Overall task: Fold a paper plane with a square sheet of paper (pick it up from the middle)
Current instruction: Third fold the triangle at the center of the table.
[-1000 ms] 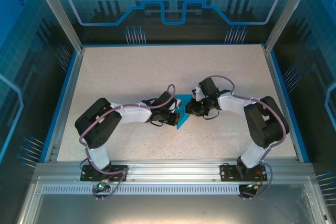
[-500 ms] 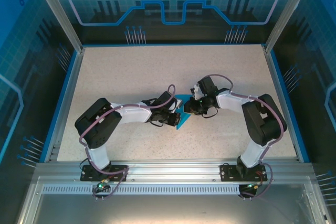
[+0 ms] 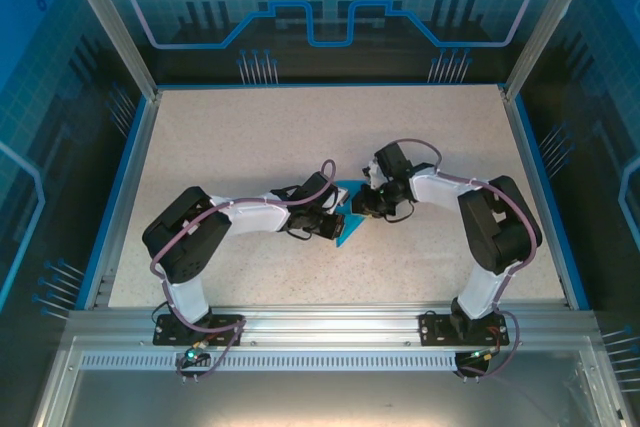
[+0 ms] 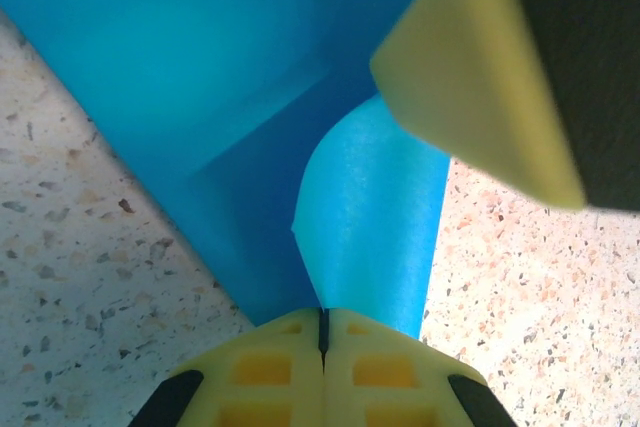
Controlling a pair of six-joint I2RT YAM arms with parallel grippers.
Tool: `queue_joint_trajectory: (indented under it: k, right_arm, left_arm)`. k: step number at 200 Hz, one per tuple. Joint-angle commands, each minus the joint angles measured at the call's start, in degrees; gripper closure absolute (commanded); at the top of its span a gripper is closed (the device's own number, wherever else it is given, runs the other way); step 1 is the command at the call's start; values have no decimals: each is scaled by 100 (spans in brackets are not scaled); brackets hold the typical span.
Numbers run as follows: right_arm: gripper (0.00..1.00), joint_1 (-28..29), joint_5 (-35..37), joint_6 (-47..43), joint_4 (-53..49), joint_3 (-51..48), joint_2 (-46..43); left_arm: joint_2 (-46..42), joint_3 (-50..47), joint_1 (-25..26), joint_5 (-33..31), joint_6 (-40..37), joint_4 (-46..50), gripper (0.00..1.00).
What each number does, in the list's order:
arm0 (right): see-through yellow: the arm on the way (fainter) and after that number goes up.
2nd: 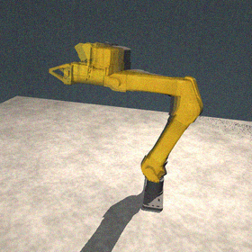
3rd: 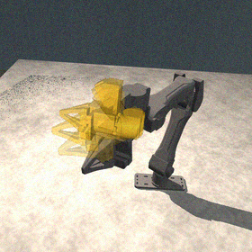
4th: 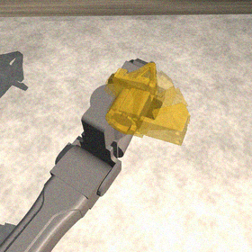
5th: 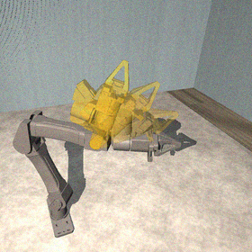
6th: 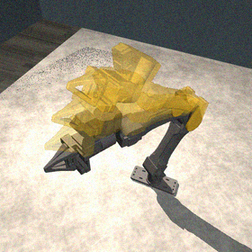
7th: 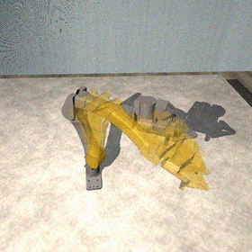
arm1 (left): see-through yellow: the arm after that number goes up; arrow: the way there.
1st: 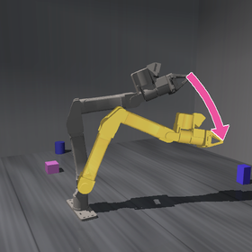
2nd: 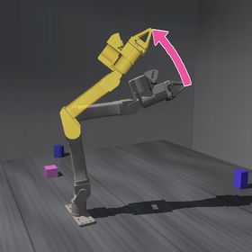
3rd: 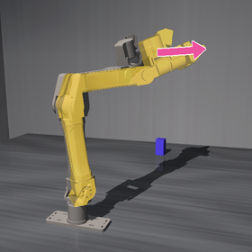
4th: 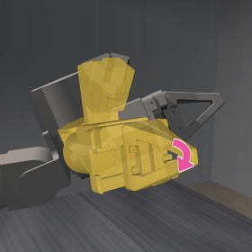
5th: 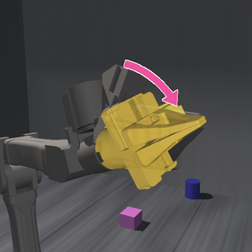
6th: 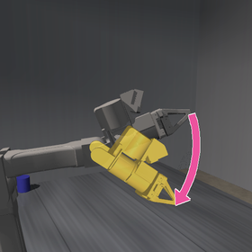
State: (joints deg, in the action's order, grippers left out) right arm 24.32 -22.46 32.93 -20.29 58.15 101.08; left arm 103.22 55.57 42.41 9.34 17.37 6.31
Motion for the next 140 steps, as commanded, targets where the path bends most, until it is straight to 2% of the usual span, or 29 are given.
queue_joint_trajectory:
  k: [1,61,140]
  right_arm:
    - [80,-94,260,-228,-394,469,168]
    - [80,-76,816,-655,-1085,1287,975]
    - [81,-27,1069,-963,-1337,1445,1362]
  left_arm:
    - [-87,138,-51,134,-176,176,100]
    - [-79,191,-57,138,-207,213,100]
    - [-65,262,-71,90,-269,302,100]
